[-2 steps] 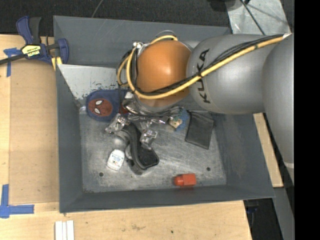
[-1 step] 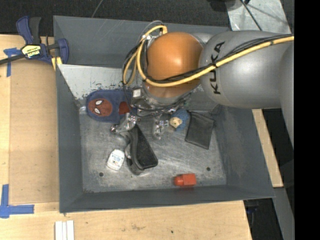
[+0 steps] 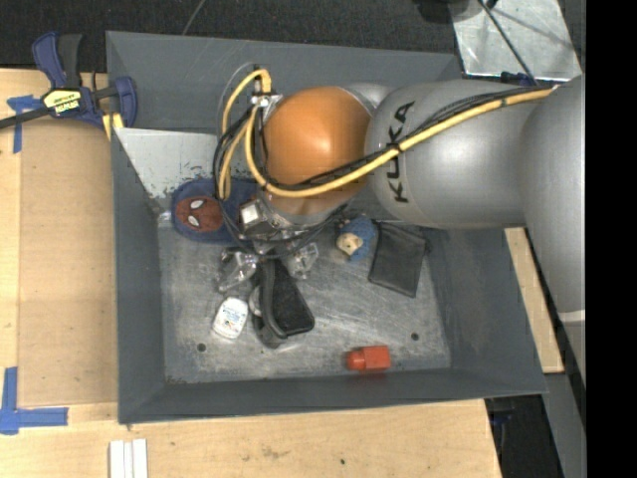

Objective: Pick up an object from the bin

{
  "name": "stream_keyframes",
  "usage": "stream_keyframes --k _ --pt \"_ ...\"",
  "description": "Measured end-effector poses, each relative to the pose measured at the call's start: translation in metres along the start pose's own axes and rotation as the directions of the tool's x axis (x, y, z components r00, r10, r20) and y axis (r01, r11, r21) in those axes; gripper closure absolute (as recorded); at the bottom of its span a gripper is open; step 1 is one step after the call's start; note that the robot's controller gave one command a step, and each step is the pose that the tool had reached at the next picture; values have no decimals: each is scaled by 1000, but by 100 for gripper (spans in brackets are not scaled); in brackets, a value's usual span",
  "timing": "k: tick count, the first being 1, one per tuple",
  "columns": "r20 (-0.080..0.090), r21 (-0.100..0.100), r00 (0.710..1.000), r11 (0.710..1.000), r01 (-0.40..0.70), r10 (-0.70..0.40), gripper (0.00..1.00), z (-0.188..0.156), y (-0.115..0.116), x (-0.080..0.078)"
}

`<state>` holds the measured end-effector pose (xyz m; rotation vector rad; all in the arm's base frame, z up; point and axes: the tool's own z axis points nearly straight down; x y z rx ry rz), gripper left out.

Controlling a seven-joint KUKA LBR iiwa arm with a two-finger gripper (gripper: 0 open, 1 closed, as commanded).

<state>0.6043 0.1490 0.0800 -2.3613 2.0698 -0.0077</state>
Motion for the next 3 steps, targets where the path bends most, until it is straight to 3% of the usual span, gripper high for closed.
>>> stream_keyframes --k 1,2,3 --pt "-1 -1 1000 1000 -3 3 100 -1 0 1" --pt "5 1 995 995 100 -100 100 -167 7 -17" --pt "5 0 961 961 276 -276 100 -241 6 6"
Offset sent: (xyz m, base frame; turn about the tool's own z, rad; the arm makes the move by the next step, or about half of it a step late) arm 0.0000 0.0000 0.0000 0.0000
